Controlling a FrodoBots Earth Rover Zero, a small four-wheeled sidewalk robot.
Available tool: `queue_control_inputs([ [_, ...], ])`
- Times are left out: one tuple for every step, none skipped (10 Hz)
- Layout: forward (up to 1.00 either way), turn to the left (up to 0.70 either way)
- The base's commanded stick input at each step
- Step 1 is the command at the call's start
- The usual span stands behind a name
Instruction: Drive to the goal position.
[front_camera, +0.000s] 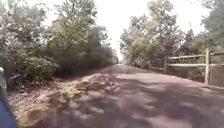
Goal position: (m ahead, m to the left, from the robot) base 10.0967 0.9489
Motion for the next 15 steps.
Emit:
queue_control_inputs([
  [0.7, 0.0],
  [0.7, 0.0],
  [0.7, 0.0],
  [0.7, 0.0],
  [0.7, 0.0],
  [0.7, 0.0],
  [0.7, 0.0],
  [0.7, 0.0],
  [0.7, 0.0],
  [0.7, 0.0],
  [0.7, 0.0],
  [0.7, 0.0],
  [0.7, 0.0],
  [0.7, 0.0],
  [0.7, 0.0],
])
